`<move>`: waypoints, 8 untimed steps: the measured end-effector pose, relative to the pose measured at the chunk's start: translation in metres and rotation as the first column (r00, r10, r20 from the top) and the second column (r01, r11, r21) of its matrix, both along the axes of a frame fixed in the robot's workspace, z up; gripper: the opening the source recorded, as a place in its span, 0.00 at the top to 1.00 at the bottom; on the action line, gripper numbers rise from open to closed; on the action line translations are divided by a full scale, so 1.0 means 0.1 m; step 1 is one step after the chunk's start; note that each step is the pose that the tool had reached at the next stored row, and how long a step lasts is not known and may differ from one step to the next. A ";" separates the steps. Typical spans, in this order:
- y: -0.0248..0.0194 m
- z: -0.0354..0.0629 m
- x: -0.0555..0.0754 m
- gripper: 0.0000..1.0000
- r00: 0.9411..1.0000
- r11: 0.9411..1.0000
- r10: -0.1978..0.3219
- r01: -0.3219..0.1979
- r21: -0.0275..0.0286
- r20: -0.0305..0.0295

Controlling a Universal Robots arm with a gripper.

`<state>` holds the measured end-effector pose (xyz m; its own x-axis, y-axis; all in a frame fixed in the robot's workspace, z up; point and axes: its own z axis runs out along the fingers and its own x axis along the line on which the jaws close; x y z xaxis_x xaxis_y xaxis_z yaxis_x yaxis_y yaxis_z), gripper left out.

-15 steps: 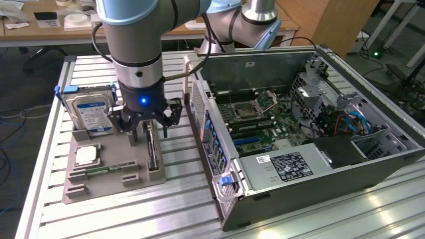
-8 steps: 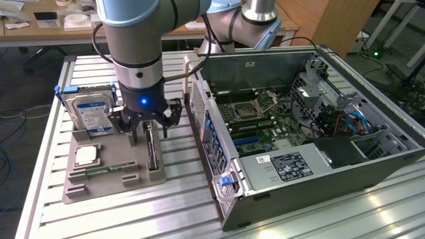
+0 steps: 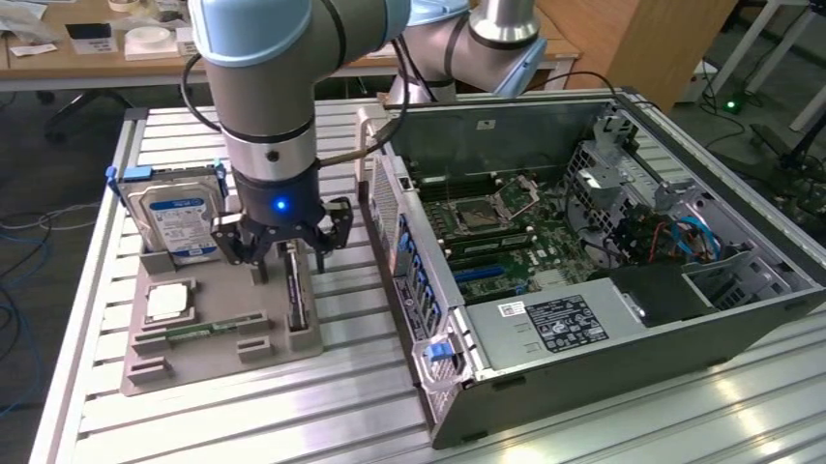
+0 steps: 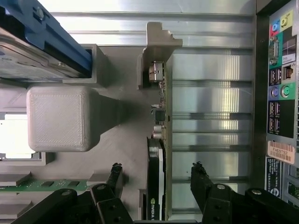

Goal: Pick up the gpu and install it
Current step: 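Pick up the gpu and move the gpu toward the slot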

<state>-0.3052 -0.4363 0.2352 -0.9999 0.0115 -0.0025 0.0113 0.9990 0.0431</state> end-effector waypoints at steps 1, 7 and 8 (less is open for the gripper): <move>0.000 -0.017 0.00 0.31 1.000 1.000 0.000 0.000 0.000 -0.001; 0.000 -0.127 0.00 0.31 1.000 1.000 0.000 0.000 0.000 -0.005; 0.000 -0.144 0.00 0.31 1.000 1.000 0.000 0.000 0.000 -0.005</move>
